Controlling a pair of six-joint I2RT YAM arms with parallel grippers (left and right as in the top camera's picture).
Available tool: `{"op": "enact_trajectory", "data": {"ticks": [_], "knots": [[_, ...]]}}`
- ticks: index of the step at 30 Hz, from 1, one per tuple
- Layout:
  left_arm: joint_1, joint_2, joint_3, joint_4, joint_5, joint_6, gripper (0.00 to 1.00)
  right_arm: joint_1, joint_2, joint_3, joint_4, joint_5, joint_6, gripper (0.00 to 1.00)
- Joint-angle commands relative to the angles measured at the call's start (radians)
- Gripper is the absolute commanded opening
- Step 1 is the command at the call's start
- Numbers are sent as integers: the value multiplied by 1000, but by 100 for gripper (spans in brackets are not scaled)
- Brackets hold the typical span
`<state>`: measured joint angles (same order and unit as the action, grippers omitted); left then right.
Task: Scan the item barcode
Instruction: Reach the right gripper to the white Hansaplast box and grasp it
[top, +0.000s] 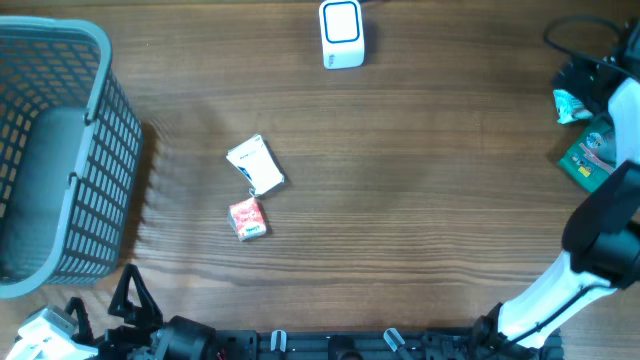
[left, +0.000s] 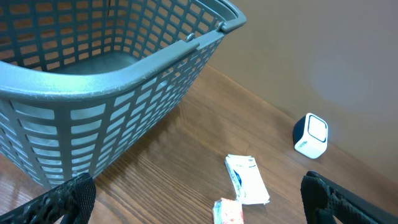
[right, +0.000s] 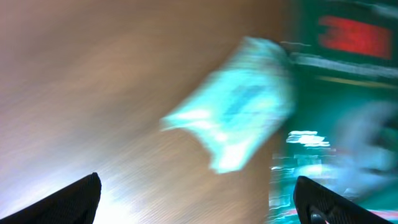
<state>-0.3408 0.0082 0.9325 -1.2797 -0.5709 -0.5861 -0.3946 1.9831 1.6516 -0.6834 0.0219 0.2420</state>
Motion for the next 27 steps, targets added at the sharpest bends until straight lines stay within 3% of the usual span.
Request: {"op": "enact_trajectory", "data": {"ticks": [1, 4, 6, 9, 11, 16, 21, 27], "knots": [[5, -1, 2, 3, 2, -9, 100, 114, -171, 38, -100, -368, 36, 100], [5, -1, 2, 3, 2, -9, 100, 242, -188, 36, -216, -614, 35, 100], [5, -1, 2, 3, 2, -9, 100, 371, -186, 15, -243, -647, -121, 100], [5, -1, 2, 3, 2, -9, 100, 639, -164, -20, -242, -477, -274, 100], [5, -1, 2, 3, 2, -9, 100, 810, -113, -25, -235, -312, -259, 100], [5, -1, 2, 3, 2, -9, 100, 1056, 36, -24, -131, -280, -230, 100], [5, -1, 2, 3, 2, -9, 100, 1183, 144, -24, 40, -177, -185, 99], [5, -1, 2, 3, 2, -9, 100, 1233, 259, -23, 175, -32, -111, 100]]}}
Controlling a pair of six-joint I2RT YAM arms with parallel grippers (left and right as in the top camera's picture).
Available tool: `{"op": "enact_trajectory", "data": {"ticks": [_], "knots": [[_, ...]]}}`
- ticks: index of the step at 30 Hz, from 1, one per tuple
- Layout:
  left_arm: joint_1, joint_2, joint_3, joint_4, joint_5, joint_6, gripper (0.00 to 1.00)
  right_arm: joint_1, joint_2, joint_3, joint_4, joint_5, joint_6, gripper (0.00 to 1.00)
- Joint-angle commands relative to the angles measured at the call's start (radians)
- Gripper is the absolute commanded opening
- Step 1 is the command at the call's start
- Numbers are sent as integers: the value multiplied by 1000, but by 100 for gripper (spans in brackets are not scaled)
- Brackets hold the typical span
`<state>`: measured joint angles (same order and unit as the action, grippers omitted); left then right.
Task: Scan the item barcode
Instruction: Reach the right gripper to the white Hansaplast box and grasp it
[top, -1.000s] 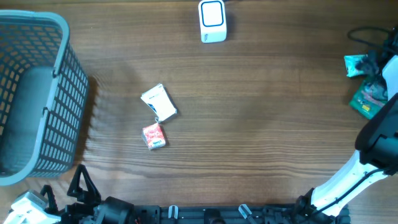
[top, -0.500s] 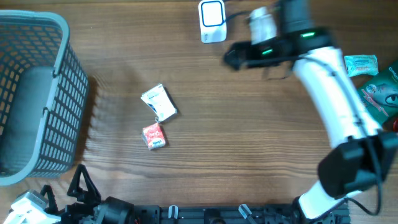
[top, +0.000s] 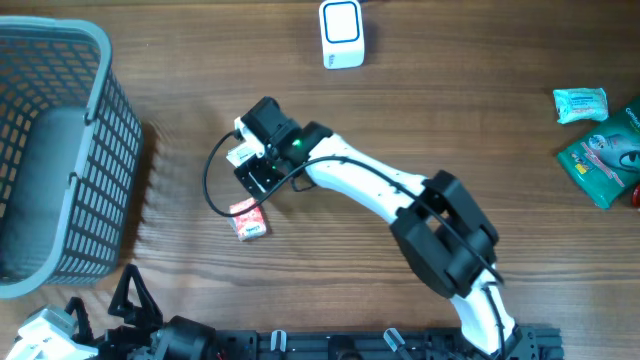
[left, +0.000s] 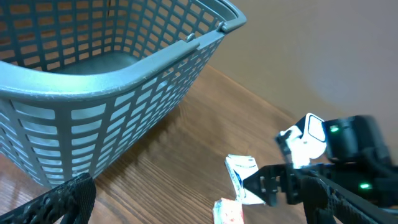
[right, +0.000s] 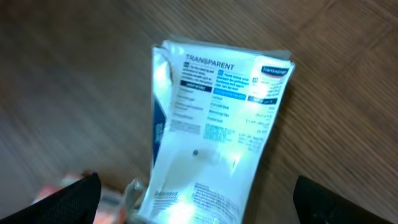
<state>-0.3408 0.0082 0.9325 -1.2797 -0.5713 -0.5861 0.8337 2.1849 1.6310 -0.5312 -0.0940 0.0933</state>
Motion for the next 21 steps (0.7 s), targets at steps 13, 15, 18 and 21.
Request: {"op": "enact_trajectory", "data": {"ticks": [13, 15, 18, 21], "knots": [[5, -1, 2, 3, 2, -9, 100, -6, 98, 63, -98, 101, 264, 57], [5, -1, 2, 3, 2, -9, 100, -23, 64, 75, -174, 172, 428, 53], [5, -1, 2, 3, 2, -9, 100, -68, 20, 75, -315, 264, 833, 49], [5, -1, 2, 3, 2, -9, 100, -102, 19, 74, -354, 257, 1113, 49]]}}
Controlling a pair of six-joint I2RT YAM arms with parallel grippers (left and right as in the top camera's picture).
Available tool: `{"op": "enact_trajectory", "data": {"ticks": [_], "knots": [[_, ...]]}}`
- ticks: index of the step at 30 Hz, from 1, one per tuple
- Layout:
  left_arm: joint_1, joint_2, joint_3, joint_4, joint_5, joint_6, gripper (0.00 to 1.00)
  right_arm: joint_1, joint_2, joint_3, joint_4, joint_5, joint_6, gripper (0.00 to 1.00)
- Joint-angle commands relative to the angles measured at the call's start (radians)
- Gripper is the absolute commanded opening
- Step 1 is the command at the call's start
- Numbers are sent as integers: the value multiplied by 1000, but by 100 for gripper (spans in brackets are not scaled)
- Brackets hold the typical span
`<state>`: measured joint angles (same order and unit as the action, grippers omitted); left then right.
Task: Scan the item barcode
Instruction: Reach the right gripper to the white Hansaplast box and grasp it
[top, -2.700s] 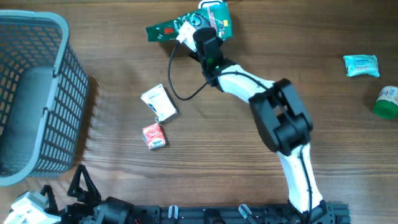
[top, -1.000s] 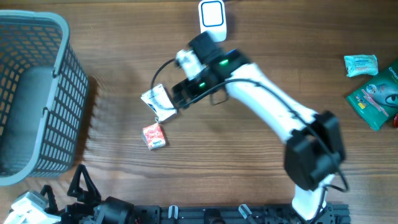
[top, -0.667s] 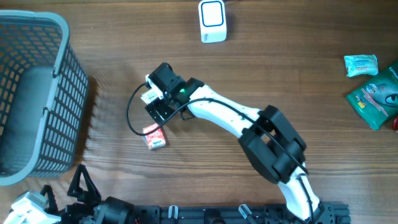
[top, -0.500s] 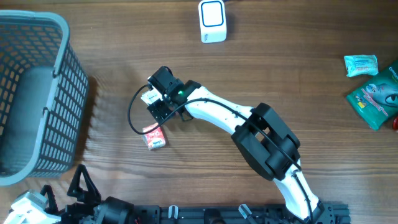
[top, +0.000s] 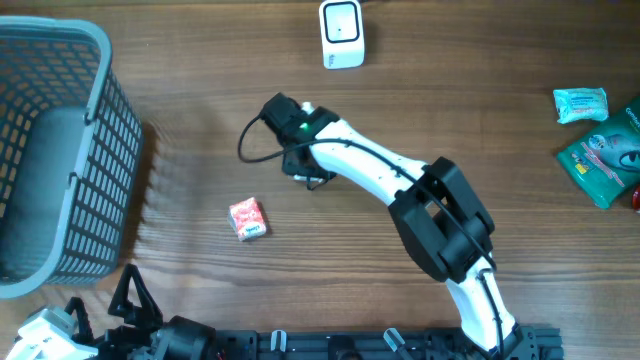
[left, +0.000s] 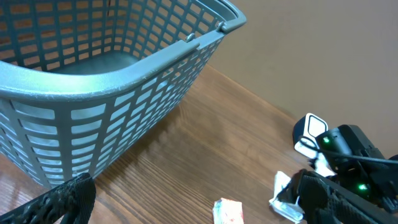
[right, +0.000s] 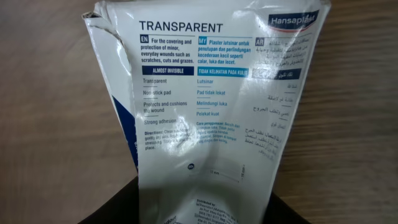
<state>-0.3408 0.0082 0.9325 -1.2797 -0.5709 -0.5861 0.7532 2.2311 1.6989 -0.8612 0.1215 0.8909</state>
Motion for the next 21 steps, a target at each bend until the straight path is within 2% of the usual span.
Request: {"op": "enact_trajectory", "data": {"ticks": [1, 2, 3, 5, 8, 9, 10, 11, 15, 16, 17, 18, 19, 20, 21], "knots": [[5, -1, 2, 3, 2, -9, 100, -33, -27, 6, -27, 14, 403, 56], [5, -1, 2, 3, 2, -9, 100, -40, -27, 6, -29, -3, 453, 64], [5, -1, 2, 3, 2, -9, 100, -45, -27, 6, -29, -19, 476, 64], [5, -1, 2, 3, 2, -9, 100, -47, -27, 6, -35, -24, 497, 51], [5, -1, 2, 3, 2, -9, 100, -47, -27, 6, -57, -23, 553, 50], [5, -1, 2, 3, 2, -9, 100, -47, -27, 6, -57, -9, 552, 57], [5, -1, 2, 3, 2, -9, 100, -47, -26, 2, -56, 3, 552, 86], [5, -1, 2, 3, 2, -9, 100, -47, -23, -7, -52, 17, 553, 100], [5, -1, 2, 3, 2, -9, 100, -47, 32, -12, 14, 13, 551, 100], [5, -1, 2, 3, 2, -9, 100, -47, 38, -12, 17, 7, 549, 96], [5, -1, 2, 3, 2, -9, 100, -47, 40, -12, 7, 5, 549, 75], [5, -1, 2, 3, 2, -9, 100, -47, 40, -12, 0, 2, 549, 59], [5, -1, 2, 3, 2, -9, 100, -47, 40, -12, -5, -8, 552, 50], [5, -1, 2, 3, 2, -9, 100, -47, 40, -12, -2, -11, 552, 51], [5, -1, 2, 3, 2, -9, 100, -47, 40, -12, 8, -16, 551, 57]]}}
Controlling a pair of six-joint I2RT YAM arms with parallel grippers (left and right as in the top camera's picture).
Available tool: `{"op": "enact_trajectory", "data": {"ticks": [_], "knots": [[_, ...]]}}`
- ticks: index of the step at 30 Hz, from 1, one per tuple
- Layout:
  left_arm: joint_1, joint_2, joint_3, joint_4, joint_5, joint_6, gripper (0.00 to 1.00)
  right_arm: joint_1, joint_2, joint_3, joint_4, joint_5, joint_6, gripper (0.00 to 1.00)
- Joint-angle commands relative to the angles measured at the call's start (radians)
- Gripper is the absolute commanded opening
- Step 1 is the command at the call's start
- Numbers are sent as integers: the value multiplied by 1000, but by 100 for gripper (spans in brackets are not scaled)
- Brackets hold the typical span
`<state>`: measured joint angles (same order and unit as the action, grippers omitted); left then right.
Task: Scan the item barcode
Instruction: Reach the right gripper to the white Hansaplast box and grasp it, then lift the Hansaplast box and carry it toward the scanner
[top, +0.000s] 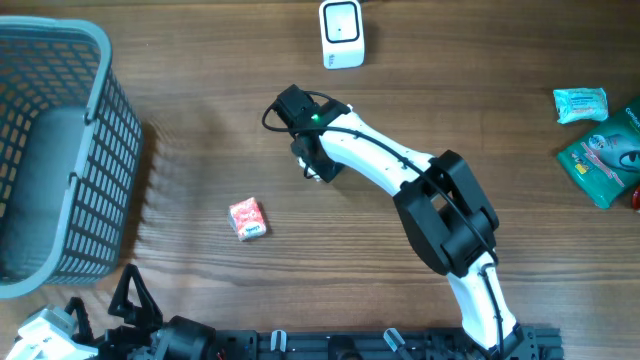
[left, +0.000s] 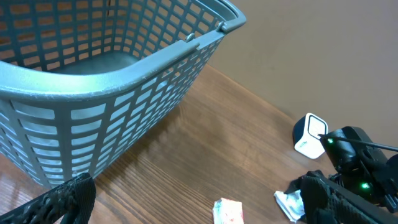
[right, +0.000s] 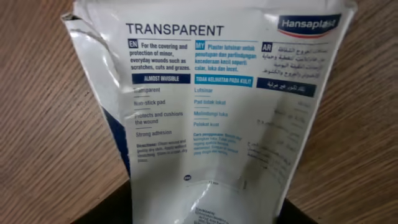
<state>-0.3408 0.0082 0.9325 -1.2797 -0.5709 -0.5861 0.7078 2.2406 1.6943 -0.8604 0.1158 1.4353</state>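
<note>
My right gripper (right: 202, 208) is shut on the white Hansaplast plaster pack (right: 208, 106), whose printed side fills the right wrist view. From overhead, that gripper (top: 312, 160) is mid-table with a corner of the pack (top: 319, 172) showing under it. The white scanner (top: 342, 33) stands at the far edge, beyond the gripper. The left wrist view shows the scanner (left: 309, 134) and the pack (left: 290, 204) too. No barcode is visible. My left gripper (left: 193, 208) is open at the near left corner, holding nothing.
A grey basket (top: 55, 150) stands at the left edge. A small red packet (top: 247, 218) lies on the table near the pack. A teal packet (top: 580, 103) and a green pack (top: 603, 150) lie at the right edge.
My right gripper, still shut on the plaster pack, has moved a little to the right and toward the scanner. The left arm and the red packet stayed put.
The plaster pack first lay beside the red packet while my right gripper was open at the far right edge. Then the gripper was open over the pack. After that it was shut on it, away from the red packet, and now holds it nearer the scanner.
</note>
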Motion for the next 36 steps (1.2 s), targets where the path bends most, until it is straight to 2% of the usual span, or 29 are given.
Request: {"op": "enact_trajectory", "data": {"ticks": [1, 2, 5, 9, 10, 11, 12, 14, 15, 16, 19, 21, 22, 24, 25, 26, 27, 28, 29, 31, 32, 34, 35, 36], "knots": [[5, -1, 2, 3, 2, -8, 100, -1, 31, -7, 31, -26, 4, 65], [5, -1, 2, 3, 2, -9, 100, -1, 31, -7, 30, -69, 4, 70], [5, -1, 2, 3, 2, -9, 100, -2, 31, -7, -35, -145, 51, 62], [5, -1, 2, 3, 2, -9, 100, -10, 31, -7, -95, -188, 318, 57], [5, -1, 2, 3, 2, -9, 100, -10, 31, -7, -121, -193, 444, 55], [5, -1, 2, 3, 2, -9, 100, -10, 31, -7, -139, -204, 544, 56], [5, -1, 2, 3, 2, -9, 100, -10, 31, -7, -155, -206, 624, 63], [5, -1, 2, 3, 2, -9, 100, -19, 31, -7, -155, -209, 634, 65], [5, -1, 2, 3, 2, -9, 100, -25, 31, -7, -154, -215, 634, 75], [5, -1, 2, 3, 2, -9, 100, -35, 31, -7, -155, -224, 634, 98], [5, -1, 2, 3, 2, -8, 100, -56, 31, -7, -154, -226, 621, 100], [5, -1, 2, 3, 2, -9, 100, -57, 31, -7, -74, -206, 425, 100], [5, -1, 2, 3, 2, -9, 100, -55, 31, -7, -31, -221, 304, 100], [5, -1, 2, 3, 2, -9, 100, -51, 31, -7, 60, -275, 205, 97], [5, -1, 2, 3, 2, -8, 100, -50, 31, -7, 60, -273, 207, 89], [5, -1, 2, 3, 2, -9, 100, -50, 31, -7, 60, -267, 207, 74], [5, -1, 2, 3, 2, -8, 100, -50, 32, -7, 43, -266, 217, 64], [5, -1, 2, 3, 2, -9, 100, -50, 33, -8, 24, -261, 242, 62], [5, -1, 2, 3, 2, -9, 100, -50, 34, -8, -11, -245, 304, 62], [5, -1, 2, 3, 2, -9, 100, -50, 34, -8, -64, -208, 382, 78], [5, -1, 2, 3, 2, -9, 100, -50, 34, -8, -70, -171, 381, 80], [5, -1, 2, 3, 2, -8, 100, -50, 40, -8, -77, -155, 381, 75], [5, -1, 2, 3, 2, -9, 100, -50, 46, -8, -85, -161, 377, 66], [5, -1, 2, 3, 2, -9, 100, -50, 47, -8, -95, -159, 378, 64]]}}
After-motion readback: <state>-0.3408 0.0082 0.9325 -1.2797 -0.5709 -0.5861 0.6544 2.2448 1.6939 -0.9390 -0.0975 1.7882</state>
